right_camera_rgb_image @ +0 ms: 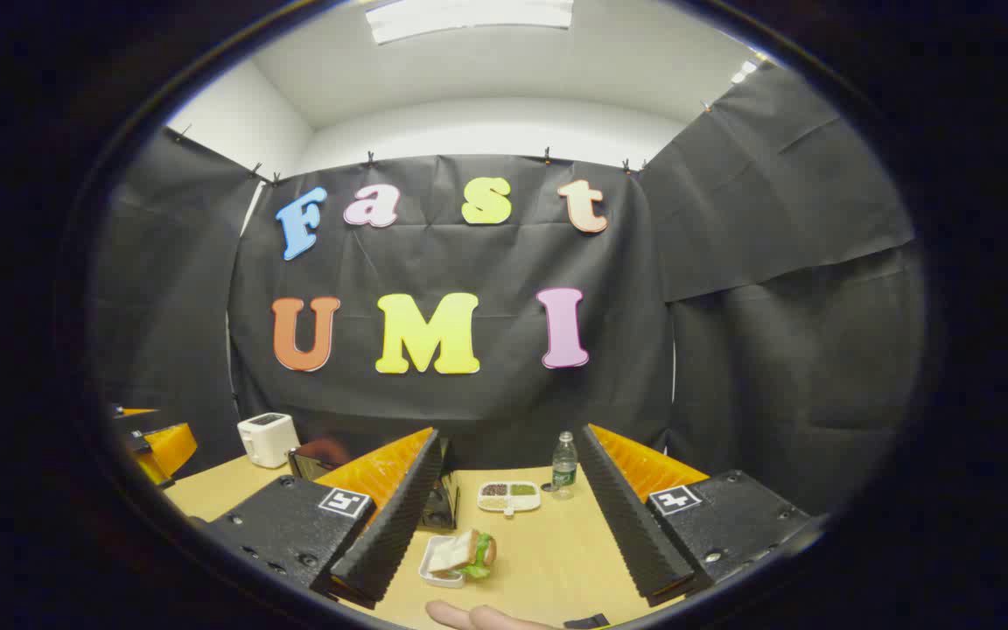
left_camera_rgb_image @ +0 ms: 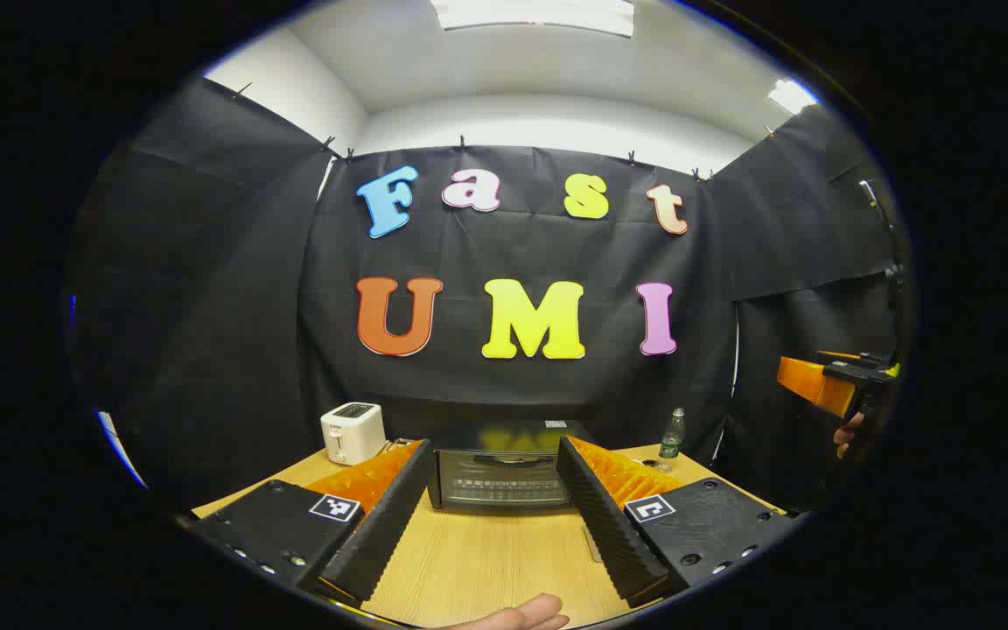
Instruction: Open the electric oven with the left hand, put the food in, and close the electric oven.
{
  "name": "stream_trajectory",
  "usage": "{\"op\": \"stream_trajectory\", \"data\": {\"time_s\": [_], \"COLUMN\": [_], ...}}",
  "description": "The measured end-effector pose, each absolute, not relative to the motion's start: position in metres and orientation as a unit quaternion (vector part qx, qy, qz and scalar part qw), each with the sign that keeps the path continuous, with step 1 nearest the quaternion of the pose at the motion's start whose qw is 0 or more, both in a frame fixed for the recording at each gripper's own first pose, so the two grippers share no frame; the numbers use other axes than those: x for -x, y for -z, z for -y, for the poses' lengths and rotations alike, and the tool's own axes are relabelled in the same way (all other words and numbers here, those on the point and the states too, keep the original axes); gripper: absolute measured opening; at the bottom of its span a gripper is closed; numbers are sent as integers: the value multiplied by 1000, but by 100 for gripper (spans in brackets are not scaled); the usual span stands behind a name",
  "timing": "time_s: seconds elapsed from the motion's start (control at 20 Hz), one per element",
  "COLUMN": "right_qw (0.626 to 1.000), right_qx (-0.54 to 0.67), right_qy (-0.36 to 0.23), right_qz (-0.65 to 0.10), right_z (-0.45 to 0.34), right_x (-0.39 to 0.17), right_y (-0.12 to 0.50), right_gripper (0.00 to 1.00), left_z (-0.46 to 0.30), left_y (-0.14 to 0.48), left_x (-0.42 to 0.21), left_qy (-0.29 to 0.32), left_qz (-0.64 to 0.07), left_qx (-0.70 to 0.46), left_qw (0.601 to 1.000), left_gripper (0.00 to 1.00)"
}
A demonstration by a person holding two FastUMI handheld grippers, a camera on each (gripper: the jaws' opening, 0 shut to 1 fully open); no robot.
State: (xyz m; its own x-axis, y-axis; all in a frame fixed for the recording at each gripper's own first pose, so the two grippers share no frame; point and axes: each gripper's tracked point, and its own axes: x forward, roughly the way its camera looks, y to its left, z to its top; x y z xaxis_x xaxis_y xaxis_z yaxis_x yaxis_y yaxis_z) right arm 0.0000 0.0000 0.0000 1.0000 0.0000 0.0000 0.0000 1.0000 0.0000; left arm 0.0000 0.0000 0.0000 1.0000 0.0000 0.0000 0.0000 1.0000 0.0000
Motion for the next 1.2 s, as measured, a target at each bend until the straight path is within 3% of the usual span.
{"op": "stream_trajectory", "data": {"time_s": [0.05, 0.7, 1.2], "right_qw": [1000, 1000, 999], "right_qx": [0, -6, -23], "right_qy": [0, 12, 12], "right_qz": [1, 6, -20], "right_z": [1, 25, 58], "right_x": [1, -2, -23], "right_y": [0, 12, 39], "right_gripper": [96, 96, 96], "left_z": [0, 3, 17], "left_y": [2, 6, 62], "left_x": [-1, -30, -153], "left_qy": [1, 23, 41], "left_qz": [-1, -11, -104], "left_qx": [2, 19, 11], "left_qw": [1000, 999, 994], "left_gripper": [94, 94, 93]}}
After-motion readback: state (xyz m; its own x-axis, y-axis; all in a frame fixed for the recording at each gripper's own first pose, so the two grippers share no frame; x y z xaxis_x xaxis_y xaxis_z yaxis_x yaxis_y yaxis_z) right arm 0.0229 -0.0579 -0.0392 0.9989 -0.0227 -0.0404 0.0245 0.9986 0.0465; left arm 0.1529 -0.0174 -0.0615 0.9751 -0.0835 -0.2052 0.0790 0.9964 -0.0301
